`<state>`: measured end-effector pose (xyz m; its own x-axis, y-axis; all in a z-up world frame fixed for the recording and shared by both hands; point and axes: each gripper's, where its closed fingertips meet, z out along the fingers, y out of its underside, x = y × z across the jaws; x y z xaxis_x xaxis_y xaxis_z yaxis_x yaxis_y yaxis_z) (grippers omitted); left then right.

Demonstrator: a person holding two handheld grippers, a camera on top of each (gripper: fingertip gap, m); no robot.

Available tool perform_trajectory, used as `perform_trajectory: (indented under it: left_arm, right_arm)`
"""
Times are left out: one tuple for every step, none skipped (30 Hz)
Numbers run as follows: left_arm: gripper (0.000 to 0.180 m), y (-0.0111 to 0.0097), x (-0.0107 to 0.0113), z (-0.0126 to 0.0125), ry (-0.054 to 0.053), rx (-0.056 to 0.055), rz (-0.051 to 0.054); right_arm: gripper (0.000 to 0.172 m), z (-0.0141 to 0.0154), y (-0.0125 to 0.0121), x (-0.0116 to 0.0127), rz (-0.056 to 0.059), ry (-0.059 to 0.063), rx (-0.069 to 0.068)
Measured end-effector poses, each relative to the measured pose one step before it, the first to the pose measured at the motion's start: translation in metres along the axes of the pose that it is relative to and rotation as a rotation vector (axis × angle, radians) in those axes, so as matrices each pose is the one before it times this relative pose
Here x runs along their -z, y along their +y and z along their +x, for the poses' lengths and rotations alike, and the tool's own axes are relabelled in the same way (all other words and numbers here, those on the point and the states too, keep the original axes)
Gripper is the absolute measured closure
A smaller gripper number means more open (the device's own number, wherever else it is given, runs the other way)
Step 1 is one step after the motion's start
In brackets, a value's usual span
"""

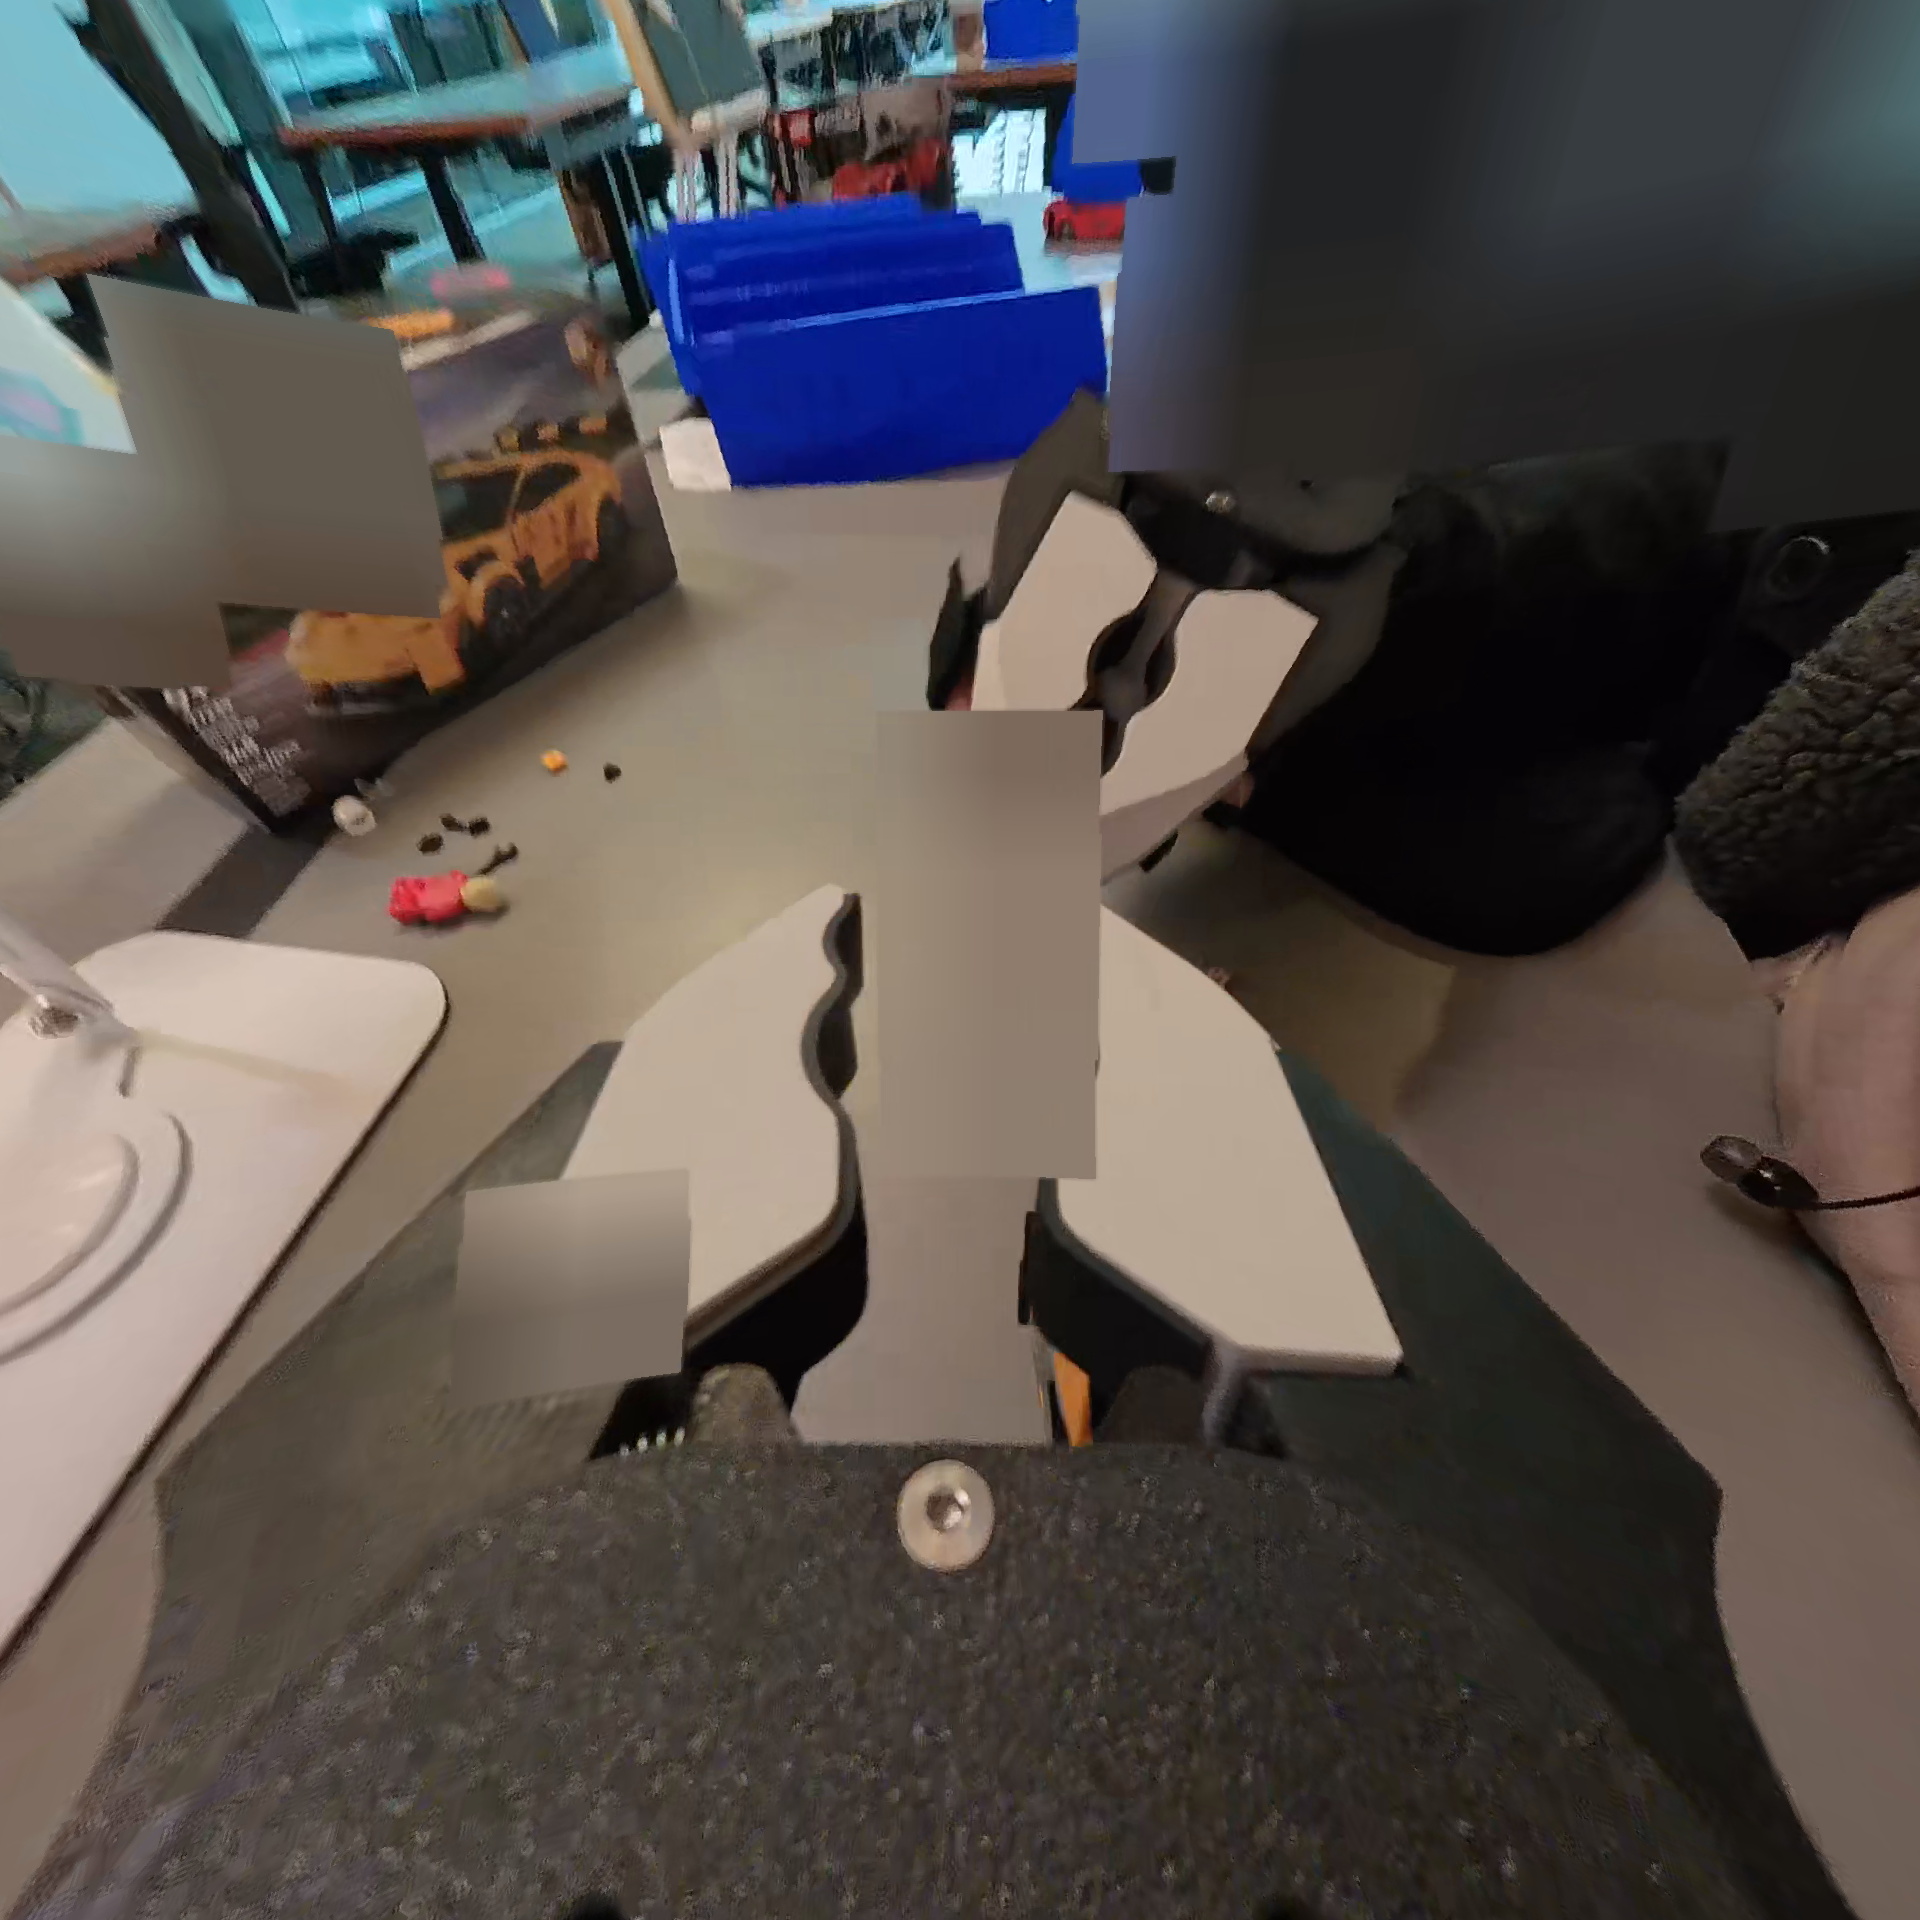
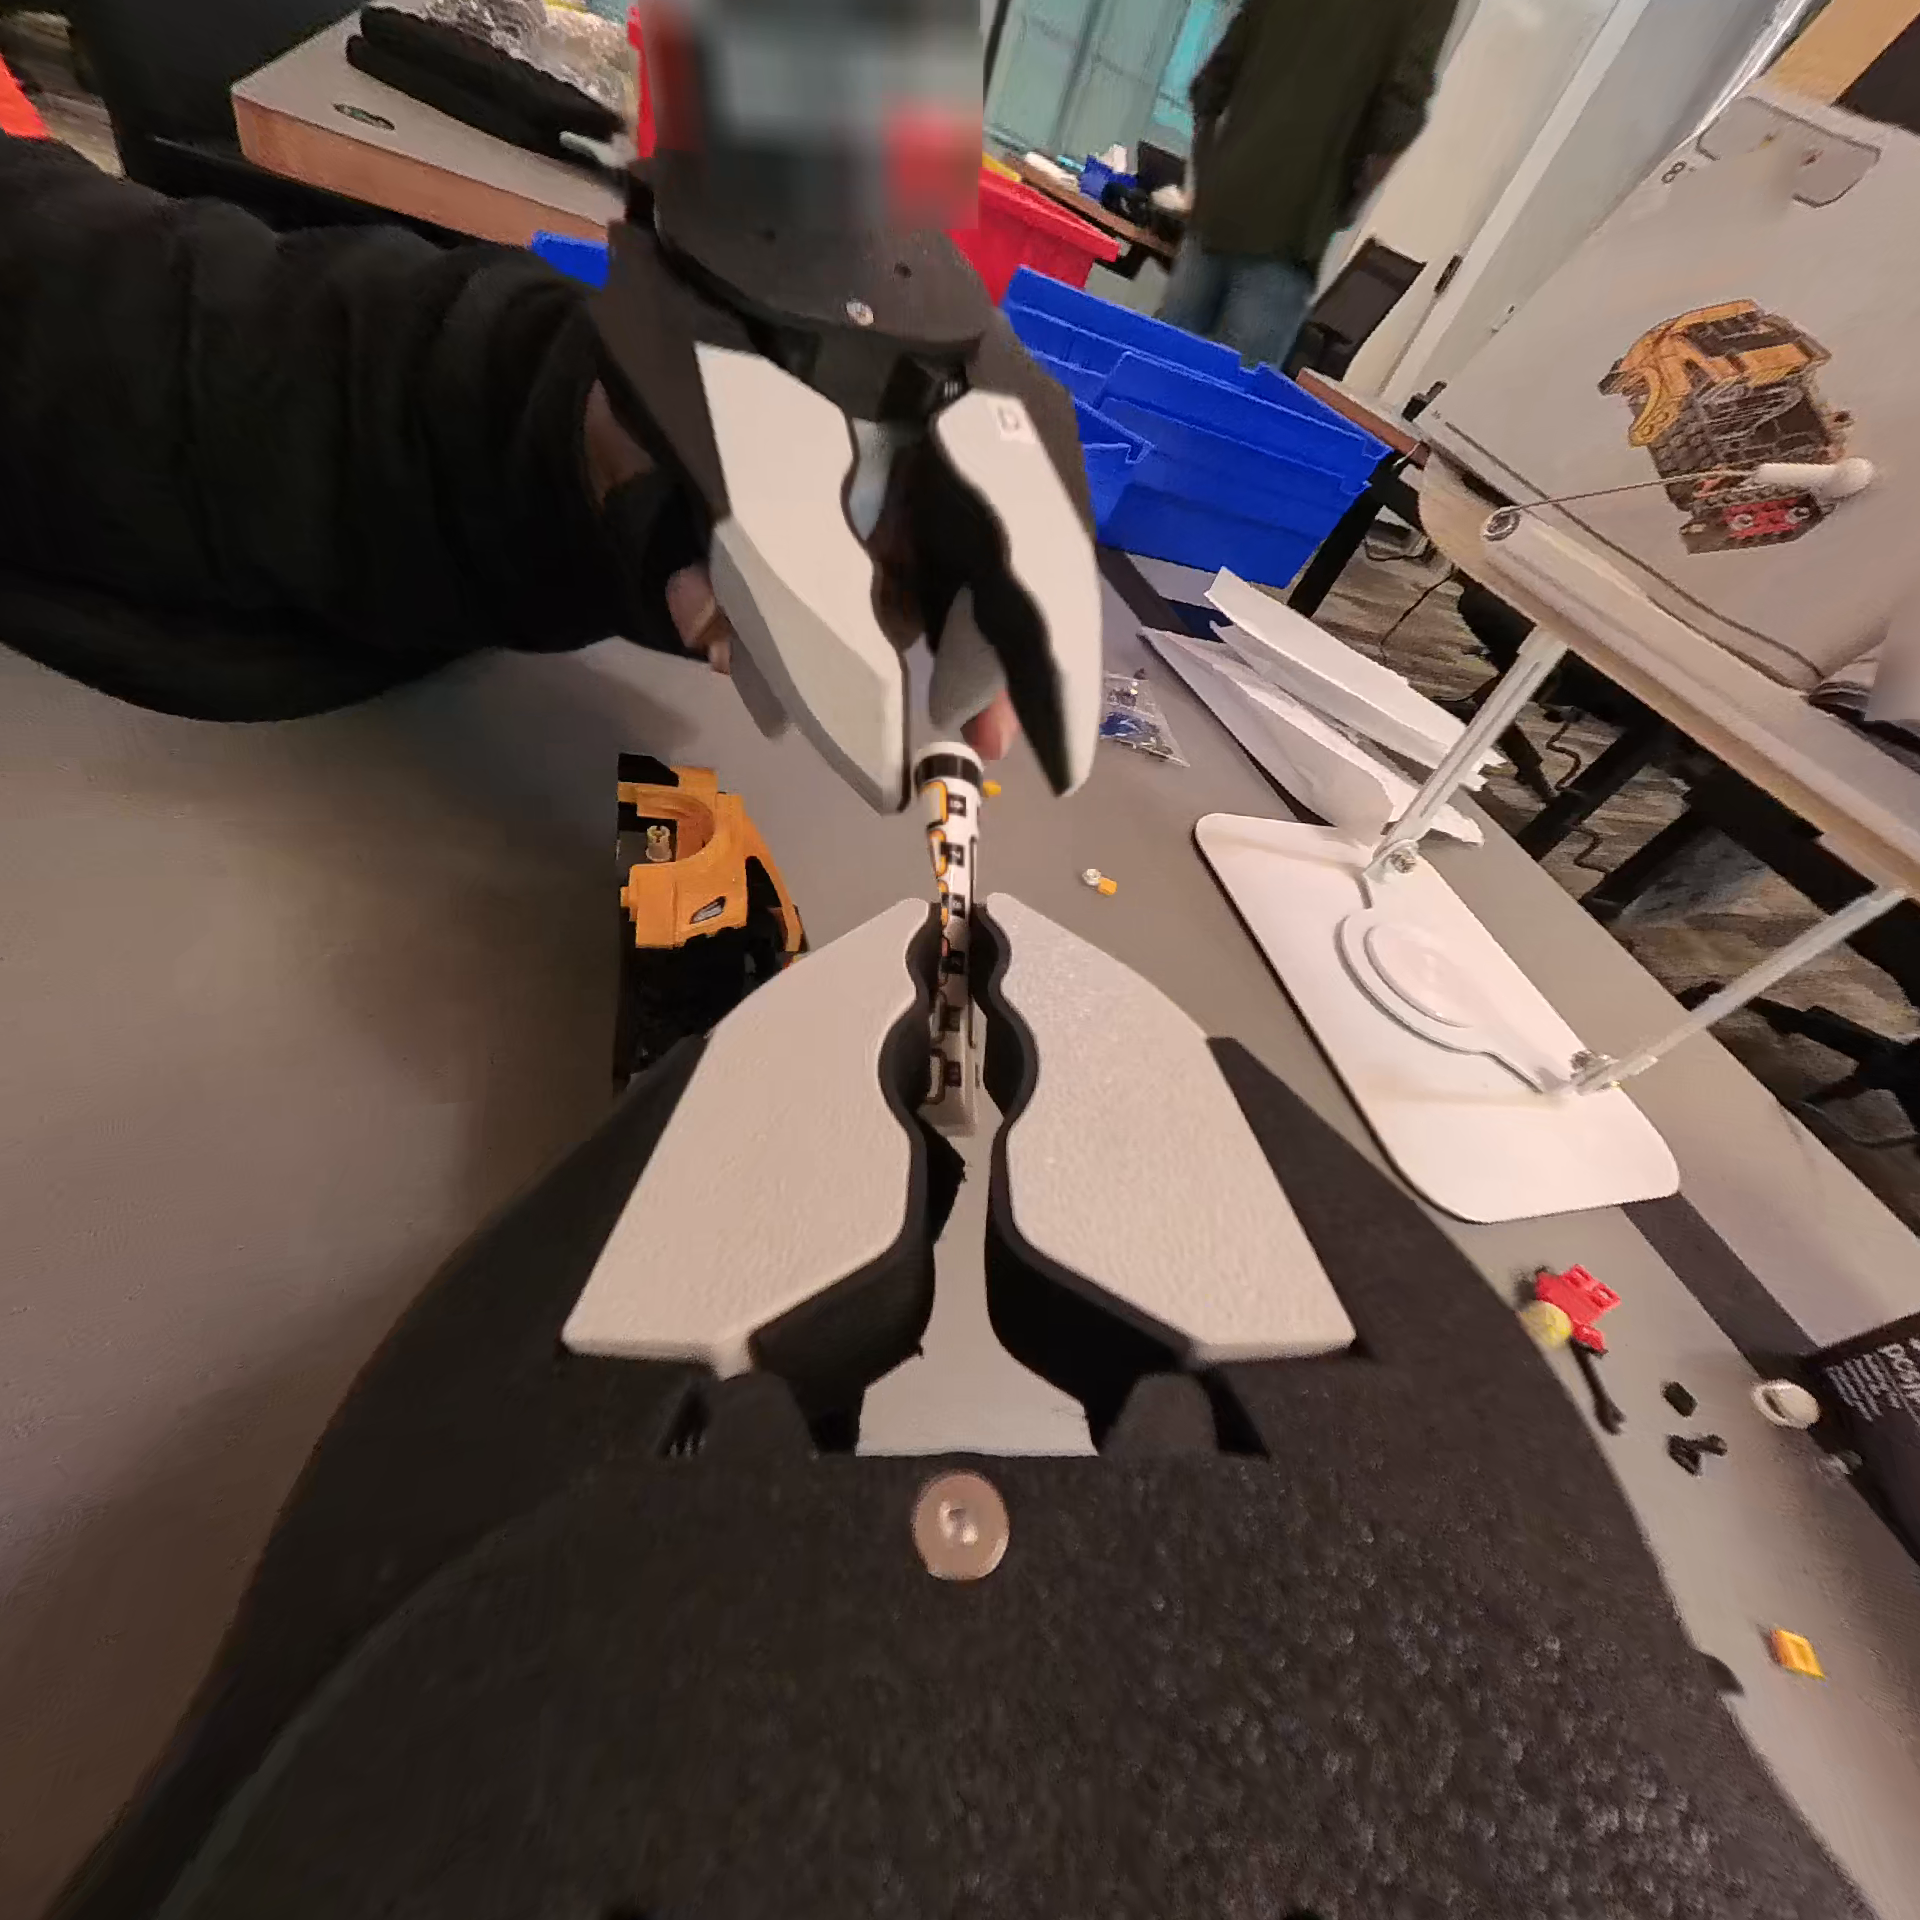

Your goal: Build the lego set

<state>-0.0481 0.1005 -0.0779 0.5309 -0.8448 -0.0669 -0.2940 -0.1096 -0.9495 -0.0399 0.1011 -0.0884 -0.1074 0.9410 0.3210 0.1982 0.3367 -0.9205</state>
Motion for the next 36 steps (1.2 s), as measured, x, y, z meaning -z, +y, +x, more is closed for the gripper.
perform_trajectory:
  left_arm:
    - [0.145, -0.00333, -0.00126, 0.00497, 0.0034, -0.0378, 0.0084]
    - [0.145, -0.00046, -0.00258, 0.00525, 0.0024, -0.0432, -0.0099]
    - [0.146, 0.00134, -0.00333, 0.00412, -0.0033, -0.0407, -0.0193]
    - [0.149, 0.00169, -0.00309, 0.00337, -0.0034, -0.0322, -0.0190]
    - [0.155, 0.00034, -0.00202, 0.00400, 0.0078, -0.0215, -0.0082]
    - [0.163, -0.00150, -0.00055, 0.00417, 0.0169, -0.0064, 0.0055]
    - [0.167, -0.00154, 0.00006, 0.00153, 0.0075, 0.0073, 0.0065]
    - [0.173, -0.00069, 0.00039, 0.00059, 0.0077, 0.0106, 0.0033]
    - [0.175, 0.00042, 0.00016, 0.00117, 0.0128, 0.0097, -0.0011]
    - [0.177, 0.00096, -0.00031, 0.00109, 0.0108, 0.0098, -0.0043]
    - [0.179, 0.00128, -0.00069, 0.00040, 0.0049, 0.0100, -0.0070]
    - [0.180, 0.00125, -0.00068, -0.00105, -0.0042, 0.0129, -0.0070]
    - [0.180, 0.00082, -0.00045, -0.00053, 0.0029, 0.0183, -0.0041]
    - [0.180, 0.00044, 0.00000, -0.00019, 0.0081, 0.0251, -0.0012]
    - [0.180, 0.00028, 0.00041, -0.00160, 0.0016, 0.0287, 0.0001]
    - [0.180, 0.00058, 0.00053, -0.00202, 0.0002, 0.0309, -0.0010]
    - [0.180, 0.00097, 0.00037, -0.00184, 0.0034, 0.0337, -0.0035]
    - [0.180, 0.00111, 0.00011, -0.00234, -0.0009, 0.0343, -0.0042]
    - [0.180, 0.00109, -0.00007, -0.00188, -0.0001, 0.0281, -0.0052]
    - [0.180, 0.00123, -0.00036, -0.00147, -0.0031, 0.0186, -0.0071]
    - [0.180, 0.00162, -0.00061, -0.00159, -0.0080, 0.0102, -0.0110]
    - [0.180, 0.00136, -0.00072, -0.00094, -0.0066, 0.0035, -0.0095]
    - [0.180, 0.00089, -0.00082, -0.00012, -0.0036, 0.0010, -0.0072]
    - [0.180, 0.00108, -0.00070, -0.00058, -0.0064, -0.0002, -0.0087]
    - [0.180, 0.00115, -0.00051, -0.00076, -0.0060, -0.0006, -0.0076]
    - [0.180, 0.00047, -0.00020, -0.00061, -0.0036, 0.0024, -0.0038]
    - [0.180, 0.00027, 0.00006, -0.00058, -0.0016, 0.0093, -0.0020]
    - [0.180, -0.00003, -0.00002, 0.00001, 0.0041, 0.0163, -0.0010]
    - [0.180, -0.00033, -0.00011, -0.00041, 0.0018, 0.0244, 0.0019]
    - [0.180, -0.00050, -0.00022, -0.00036, 0.0029, 0.0287, 0.0019]
    - [0.180, -0.00039, -0.00017, -0.00048, 0.0034, 0.0278, 0.0023]
    - [0.180, -0.00058, 0.00001, -0.00072, 0.0032, 0.0321, 0.0045]
    - [0.180, -0.00084, 0.00019, -0.00051, 0.0073, 0.0391, 0.0060]
    - [0.180, -0.00076, 0.00021, -0.00102, 0.0056, 0.0375, 0.0078]
    - [0.180, -0.00082, 0.00059, -0.00130, 0.0053, 0.0311, 0.0080]
    - [0.180, -0.00078, 0.00092, -0.00089, 0.0078, 0.0255, 0.0082]
  right_arm:
    - [0.167, -0.00339, 0.00039, -0.00104, -0.0071, -0.0187, -0.0081]
    - [0.167, -0.00305, 0.00025, -0.00124, -0.0046, -0.0180, -0.0084]
    - [0.167, -0.00289, -0.00071, -0.00019, 0.0003, -0.0172, -0.0066]
    - [0.167, -0.00348, -0.00165, 0.00000, 0.0046, -0.0166, -0.0067]
    - [0.168, -0.00268, -0.00080, -0.00052, 0.0019, -0.0174, -0.0060]
    - [0.168, -0.00109, 0.00063, -0.00014, -0.0065, -0.0063, -0.0013]
    - [0.168, -0.00081, 0.00005, 0.00030, 0.0014, -0.0044, 0.0014]
    - [0.168, -0.00075, -0.00029, -0.00025, 0.0012, -0.0064, 0.0001]
    - [0.169, -0.00131, 0.00006, -0.00060, -0.0028, -0.0045, -0.0012]
    - [0.169, -0.00013, 0.00119, -0.00029, -0.0057, -0.0007, 0.0045]
    - [0.169, 0.00016, 0.00138, -0.00041, -0.0069, 0.0022, 0.0091]
    - [0.169, 0.00016, 0.00150, -0.00057, -0.0072, 0.0037, 0.0095]
    - [0.168, 0.00090, 0.00109, 0.00008, -0.0057, 0.0059, 0.0104]
    - [0.167, 0.00052, 0.00008, 0.00013, -0.0016, 0.0050, 0.0128]
    - [0.165, 0.00150, -0.00044, 0.00076, 0.0010, 0.0114, 0.0136]
    - [0.164, 0.00247, -0.00056, 0.00060, 0.0005, 0.0186, 0.0174]
    - [0.164, 0.00215, -0.00042, 0.00095, -0.0001, 0.0157, 0.0187]
    - [0.164, 0.00200, -0.00111, 0.00118, 0.0013, 0.0165, 0.0152]
    - [0.164, 0.00158, -0.00172, 0.00090, 0.0053, 0.0149, 0.0143]
    - [0.165, 0.00100, -0.00138, 0.00063, 0.0025, 0.0127, 0.0157]
    - [0.165, -0.00023, -0.00097, 0.00010, -0.0020, 0.0107, 0.0189]
    - [0.165, -0.00079, 0.00044, -0.00051, -0.0099, 0.0055, 0.0182]
    - [0.166, 0.00039, 0.00223, -0.00143, -0.0145, 0.0036, 0.0137]
    - [0.165, 0.00019, 0.00166, -0.00070, -0.0149, 0.0061, 0.0117]
    - [0.165, 0.00015, 0.00113, -0.00037, -0.0084, 0.0041, 0.0095]
    - [0.166, 0.00027, 0.00078, -0.00022, -0.0052, 0.0026, 0.0033]
    - [0.167, 0.00042, 0.00060, 0.00005, -0.0056, 0.0056, 0.0045]
    - [0.170, 0.00129, 0.00065, 0.00026, -0.0050, 0.0116, 0.0101]
    - [0.171, 0.00127, 0.00035, 0.00010, -0.0032, 0.0116, 0.0160]
    - [0.172, 0.00089, 0.00045, -0.00018, -0.0047, 0.0101, 0.0148]
    - [0.172, -0.00010, 0.00010, -0.00051, -0.0048, 0.0108, 0.0172]
    - [0.172, 0.00097, 0.00037, 0.00002, -0.0058, 0.0178, 0.0278]
    - [0.172, 0.00017, 0.00068, -0.00040, -0.0058, 0.0217, 0.0388]
    - [0.172, -0.00033, -0.00010, -0.00006, -0.0086, 0.0182, 0.0427]
    - [0.172, -0.00055, -0.00029, -0.00039, -0.0075, 0.0153, 0.0416]
    - [0.172, -0.00070, -0.00015, -0.00027, -0.0067, 0.0134, 0.0385]
